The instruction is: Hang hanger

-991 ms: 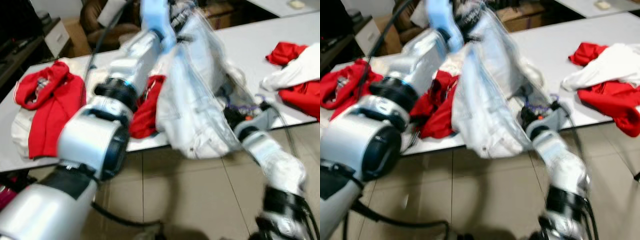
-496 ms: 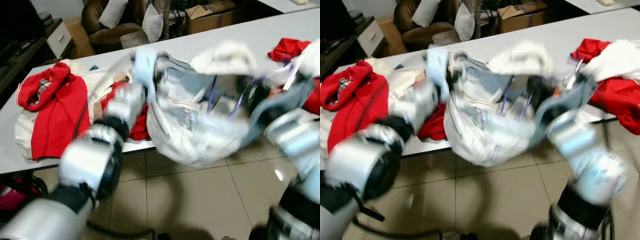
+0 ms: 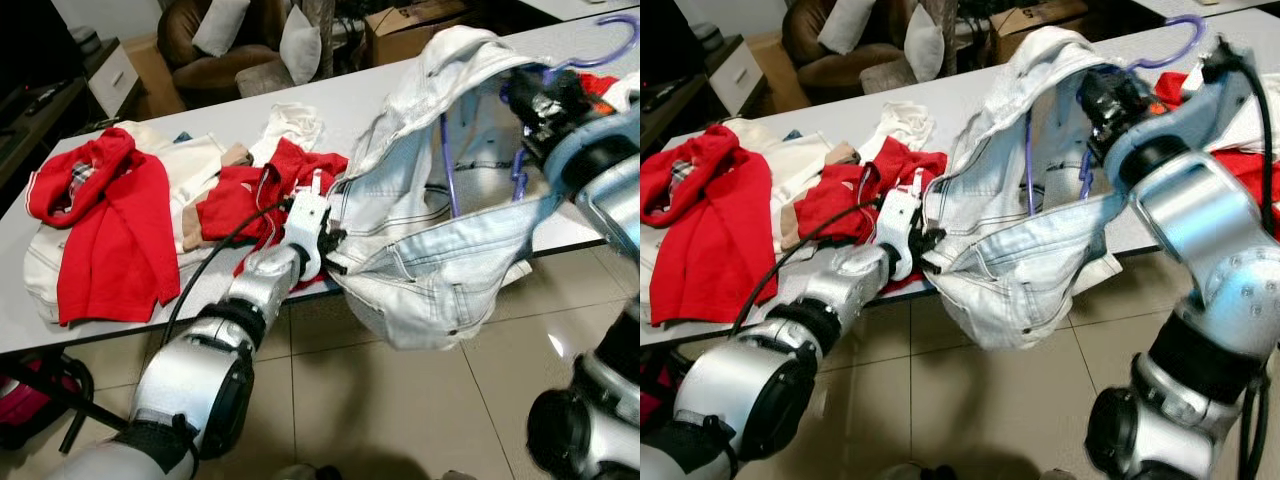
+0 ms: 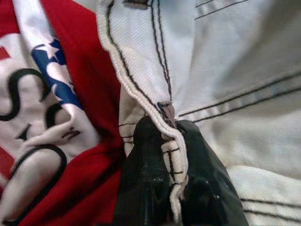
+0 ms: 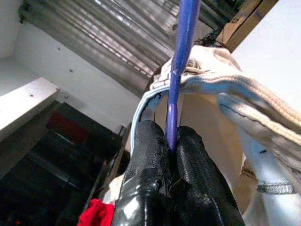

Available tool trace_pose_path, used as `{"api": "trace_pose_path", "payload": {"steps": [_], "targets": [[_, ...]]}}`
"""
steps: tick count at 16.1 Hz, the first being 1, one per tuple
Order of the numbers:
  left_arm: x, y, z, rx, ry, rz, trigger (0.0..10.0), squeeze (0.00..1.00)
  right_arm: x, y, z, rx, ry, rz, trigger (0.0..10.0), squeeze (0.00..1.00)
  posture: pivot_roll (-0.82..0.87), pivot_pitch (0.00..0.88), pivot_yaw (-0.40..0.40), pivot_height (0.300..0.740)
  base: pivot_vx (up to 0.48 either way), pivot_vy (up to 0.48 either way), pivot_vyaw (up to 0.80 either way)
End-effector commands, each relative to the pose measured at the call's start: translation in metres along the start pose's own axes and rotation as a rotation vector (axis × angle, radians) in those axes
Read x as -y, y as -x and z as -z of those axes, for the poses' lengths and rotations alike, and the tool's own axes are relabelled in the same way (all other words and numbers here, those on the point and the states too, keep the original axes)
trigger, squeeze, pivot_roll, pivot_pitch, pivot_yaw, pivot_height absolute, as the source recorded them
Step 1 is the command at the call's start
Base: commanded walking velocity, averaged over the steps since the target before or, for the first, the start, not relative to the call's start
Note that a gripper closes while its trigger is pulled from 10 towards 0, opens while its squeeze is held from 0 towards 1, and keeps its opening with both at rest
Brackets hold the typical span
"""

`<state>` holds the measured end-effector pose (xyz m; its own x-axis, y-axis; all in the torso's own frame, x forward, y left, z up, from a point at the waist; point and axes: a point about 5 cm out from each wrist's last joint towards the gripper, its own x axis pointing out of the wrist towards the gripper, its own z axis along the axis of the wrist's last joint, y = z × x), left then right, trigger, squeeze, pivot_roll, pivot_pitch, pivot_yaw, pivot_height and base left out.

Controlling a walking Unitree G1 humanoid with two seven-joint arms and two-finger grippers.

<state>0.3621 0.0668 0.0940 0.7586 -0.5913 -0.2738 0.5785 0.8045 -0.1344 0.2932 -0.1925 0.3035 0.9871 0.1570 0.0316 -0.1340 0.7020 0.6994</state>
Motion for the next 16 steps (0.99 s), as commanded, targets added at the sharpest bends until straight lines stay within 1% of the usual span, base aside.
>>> {"api": "trace_pose_path", "payload": {"steps": [1, 2, 3, 4, 5, 6, 7, 8, 9, 12, 13, 15, 16], "targets": [[-0.006, 0.006, 0.007, -0.002, 0.04, 0.039, 10.0, 0.0, -0.012, -0.005, -0.001, -0.01, 0.019, -0.065, 10.0, 0.0, -0.17, 0.0, 0.154, 0.74, 0.0, 0.0, 0.0], [-0.007, 0.008, 0.004, 0.018, 0.046, 0.061, 10.0, 0.0, -0.01, -0.008, 0.001, -0.024, 0.022, -0.06, 10.0, 0.0, -0.16, 0.0, 0.148, 0.74, 0.0, 0.0, 0.0], [-0.014, 0.012, -0.003, 0.059, 0.041, 0.072, 10.0, 1.0, -0.008, -0.012, 0.003, -0.051, 0.026, -0.054, 10.0, 0.0, -0.15, 0.0, 0.133, 0.74, 0.0, 0.0, 0.0], [-0.02, 0.017, -0.011, 0.097, 0.028, 0.114, 10.0, 1.0, -0.004, -0.017, 0.007, -0.077, 0.028, -0.044, 10.0, 0.0, -0.14, 0.0, 0.123, 0.74, 0.0, 0.0, 0.0], [-0.022, 0.021, -0.016, 0.114, 0.028, 0.169, 10.0, 1.0, 0.0, -0.02, 0.008, -0.089, 0.026, -0.032, 10.0, 0.0, -0.14, 0.0, 0.119, 0.74, 0.0, 0.0, 0.0], [-0.024, 0.024, -0.016, 0.116, 0.022, 0.19, 10.0, 1.0, 0.002, -0.021, 0.009, -0.092, 0.022, -0.025, 10.0, 0.0, -0.14, 0.0, 0.118, 0.74, 0.0, 0.0, 0.0], [-0.028, 0.033, -0.015, 0.107, 0.02, 0.239, 10.0, 1.0, 0.008, -0.024, 0.009, -0.087, 0.017, -0.004, 10.0, 0.0, -0.13, 0.0, 0.115, 0.74, 0.0, 0.0, 0.0], [-0.032, 0.042, -0.016, 0.133, 0.044, 0.272, 10.0, 0.48, 0.009, -0.025, 0.007, -0.082, 0.019, -0.005, 10.0, 0.0, -0.12, 0.0, 0.113, 0.74, 0.0, 0.0, 0.0], [-0.034, 0.046, -0.019, 0.166, 0.045, 0.259, 10.0, 0.0, 0.009, -0.025, 0.006, -0.082, 0.022, -0.008, 10.0, 0.0, -0.12, 0.0, 0.113, 0.74, 0.0, 0.0, 0.0], [-0.039, 0.054, -0.025, 0.206, 0.07, 0.256, 10.0, 0.0, 0.011, -0.026, 0.004, -0.08, 0.028, -0.007, 10.0, 0.0, -0.12, 0.0, 0.112, 0.74, 0.0, 0.0, 0.0], [-0.037, 0.068, -0.037, 0.226, 0.059, 0.315, 10.0, 0.0, 0.014, -0.025, 0.002, -0.077, 0.036, 0.001, 10.0, 0.0, -0.12, 0.0, 0.118, 0.74, 0.0, 0.0, 0.0], [-0.033, 0.076, -0.043, 0.233, 0.069, 0.348, 10.0, 0.0, 0.016, -0.024, 0.001, -0.075, 0.04, 0.007, 10.0, 0.0, -0.12, 0.0, 0.124, 0.74, 0.0, 0.0, 0.0], [-0.031, 0.083, -0.049, 0.255, 0.067, 0.353, 10.0, 0.0, 0.018, -0.023, 0.001, -0.075, 0.044, 0.011, 10.0, 0.0, -0.13, 0.0, 0.136, 0.74, 0.0, 0.0, 0.0]]}}
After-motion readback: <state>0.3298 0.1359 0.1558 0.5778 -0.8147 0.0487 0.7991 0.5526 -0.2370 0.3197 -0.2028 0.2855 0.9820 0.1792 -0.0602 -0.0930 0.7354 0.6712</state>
